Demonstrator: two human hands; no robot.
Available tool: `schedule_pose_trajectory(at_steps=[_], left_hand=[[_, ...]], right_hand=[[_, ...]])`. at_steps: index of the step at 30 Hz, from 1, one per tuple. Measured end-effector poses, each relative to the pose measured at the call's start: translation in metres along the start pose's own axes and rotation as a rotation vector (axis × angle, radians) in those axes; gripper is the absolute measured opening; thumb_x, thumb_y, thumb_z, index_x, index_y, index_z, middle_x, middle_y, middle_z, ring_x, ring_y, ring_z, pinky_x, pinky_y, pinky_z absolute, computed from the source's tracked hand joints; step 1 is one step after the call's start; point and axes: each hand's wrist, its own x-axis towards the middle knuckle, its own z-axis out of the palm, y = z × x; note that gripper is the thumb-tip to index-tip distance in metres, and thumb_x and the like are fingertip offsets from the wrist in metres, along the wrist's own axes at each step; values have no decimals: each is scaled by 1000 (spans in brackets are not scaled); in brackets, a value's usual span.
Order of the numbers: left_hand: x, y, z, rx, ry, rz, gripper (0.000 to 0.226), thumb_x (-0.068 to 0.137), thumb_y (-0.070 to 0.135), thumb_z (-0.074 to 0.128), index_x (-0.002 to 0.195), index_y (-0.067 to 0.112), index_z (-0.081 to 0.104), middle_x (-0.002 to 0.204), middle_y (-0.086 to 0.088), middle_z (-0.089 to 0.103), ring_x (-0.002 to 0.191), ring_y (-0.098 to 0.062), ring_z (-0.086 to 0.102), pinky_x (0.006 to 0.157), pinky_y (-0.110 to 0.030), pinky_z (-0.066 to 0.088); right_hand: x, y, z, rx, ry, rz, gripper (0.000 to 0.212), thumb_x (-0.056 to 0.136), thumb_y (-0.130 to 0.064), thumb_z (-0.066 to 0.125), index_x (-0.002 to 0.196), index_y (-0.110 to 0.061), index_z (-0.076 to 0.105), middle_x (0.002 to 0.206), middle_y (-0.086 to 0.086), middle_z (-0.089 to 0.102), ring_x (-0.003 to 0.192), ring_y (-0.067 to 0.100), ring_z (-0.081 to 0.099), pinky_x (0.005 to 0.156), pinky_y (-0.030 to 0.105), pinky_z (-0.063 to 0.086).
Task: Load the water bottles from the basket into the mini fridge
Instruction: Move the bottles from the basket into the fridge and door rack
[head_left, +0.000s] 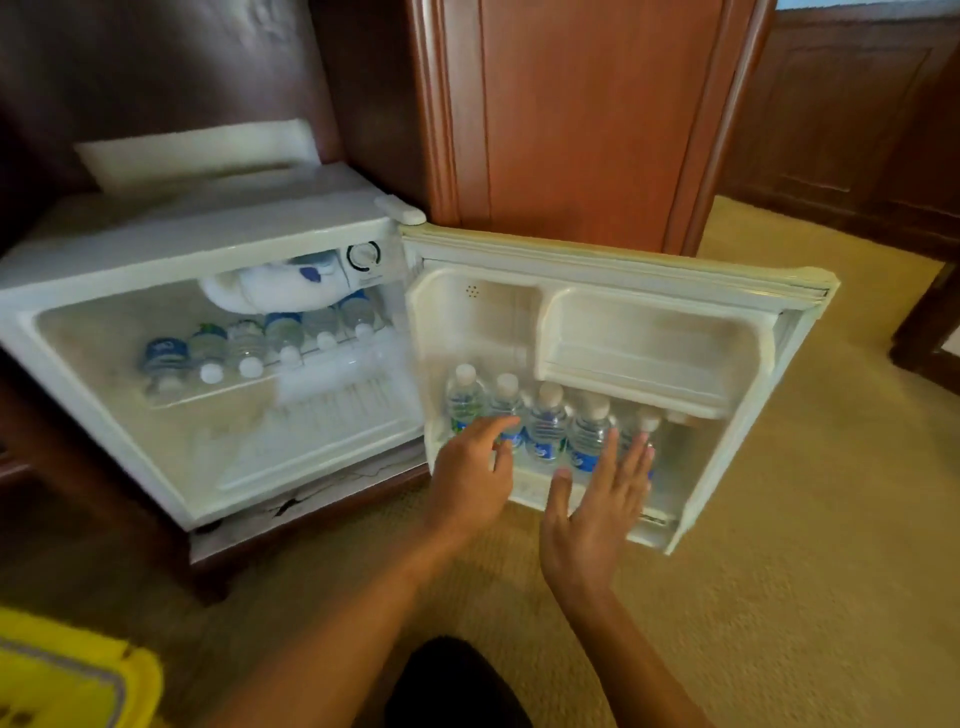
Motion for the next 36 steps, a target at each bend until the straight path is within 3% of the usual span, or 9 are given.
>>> schedule_pose_trajectory(at_steps=[6, 12, 16, 20, 26, 28, 31, 33, 36], left_hand=[[-83, -70, -161, 305, 228, -212, 28, 93, 20, 65, 122, 23, 68, 129, 2, 65, 120, -16, 57, 107, -34, 45], [-207, -140, -297, 526, 334, -566, 30, 88, 21, 57, 115, 21, 70, 118, 0, 69, 113, -21, 61, 98, -38, 50], [-295, -179, -357, 584, 275, -857, 27, 93, 23, 60, 119, 27, 67, 127, 3, 65, 116, -21, 60, 97, -33, 48], [-378, -227, -399, 571, 227, -1135, 30, 95, 22, 60, 124, 23, 65, 133, -4, 62, 118, -24, 59, 93, -34, 48], [-453, -305, -429, 529, 138, -1356, 38, 98, 20, 55, 136, 22, 57, 142, -7, 54, 128, -27, 50, 102, -36, 45], [-472, -334, -434, 538, 102, -1382, 45, 97, 18, 55, 141, 23, 51, 147, -6, 50, 132, -28, 46, 104, -38, 43], [-493, -373, -436, 588, -59, -1436, 54, 96, 20, 54, 148, 23, 39, 151, -10, 42, 135, -31, 41, 104, -42, 42], [-503, -397, -435, 639, -197, -1448, 58, 96, 20, 52, 151, 18, 32, 155, -14, 33, 140, -35, 34, 106, -46, 39], [-516, -422, -434, 718, -304, -1428, 63, 96, 14, 52, 153, 13, 26, 158, -19, 25, 141, -41, 31, 107, -51, 40]], right_hand=[[-68, -96, 61, 180, -500, -266, 48, 99, -23, 55, 146, -20, 45, 161, -1, 29, 152, 17, 14, 122, 47, 21], [-164, -192, 127, 251, -971, -605, 38, 97, -23, 58, 135, -24, 55, 148, -5, 45, 141, 12, 32, 119, 36, 27], [-235, -234, 177, 248, -1205, -763, 35, 95, -19, 59, 130, -17, 60, 144, 0, 48, 140, 15, 32, 117, 28, 24], [-315, -260, 240, 90, -1484, -847, 34, 95, -22, 57, 129, -18, 58, 135, 0, 51, 133, 17, 38, 108, 31, 34], [-430, -257, 336, -225, -1853, -548, 30, 94, -27, 59, 119, -10, 62, 122, 9, 63, 103, 21, 61, 74, 25, 41], [-463, -248, 365, -334, -1920, -389, 28, 93, -25, 61, 102, 1, 65, 101, 20, 67, 82, 23, 62, 63, 25, 36], [-508, -227, 395, -471, -1939, -132, 35, 90, -27, 68, 65, -15, 47, 62, 5, 48, 52, 14, 45, 48, 23, 32], [-534, -217, 410, -494, -1916, 100, 25, 89, -29, 71, 81, -12, 54, 70, 2, 50, 58, 15, 49, 49, 26, 37], [-572, -201, 430, -442, -1859, 502, 63, 87, -36, 73, 133, -4, 45, 108, 13, 56, 90, 25, 57, 50, 29, 42]])
